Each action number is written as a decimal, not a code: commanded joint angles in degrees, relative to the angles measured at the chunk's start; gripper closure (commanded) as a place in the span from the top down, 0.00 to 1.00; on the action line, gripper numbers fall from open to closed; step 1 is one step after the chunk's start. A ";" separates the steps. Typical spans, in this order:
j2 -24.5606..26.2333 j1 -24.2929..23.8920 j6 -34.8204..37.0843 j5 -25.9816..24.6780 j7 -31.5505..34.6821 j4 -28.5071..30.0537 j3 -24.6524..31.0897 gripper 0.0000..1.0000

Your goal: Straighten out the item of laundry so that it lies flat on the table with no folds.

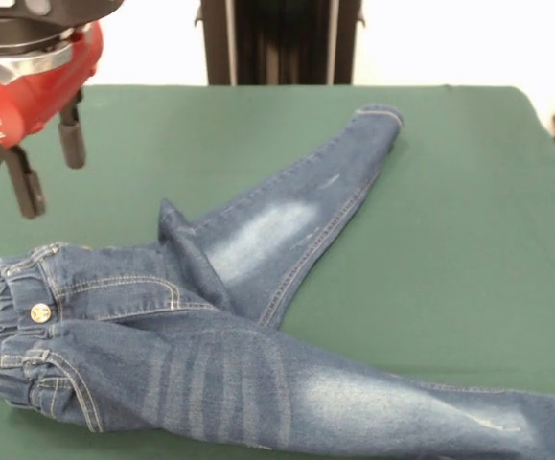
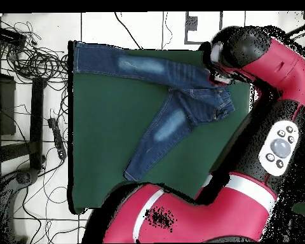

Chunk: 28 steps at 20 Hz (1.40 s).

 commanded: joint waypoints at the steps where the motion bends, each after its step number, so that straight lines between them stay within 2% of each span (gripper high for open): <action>1: 4.01 3.53 6.05 4.43 22.26 1.24 3.74 1.00; 9: 2.89 6.15 2.75 4.58 23.22 6.06 2.56 1.00; 18: 0.24 10.02 -4.07 3.75 23.69 15.97 2.89 1.00; 28: -5.25 14.56 -4.50 3.76 22.86 26.25 1.46 1.00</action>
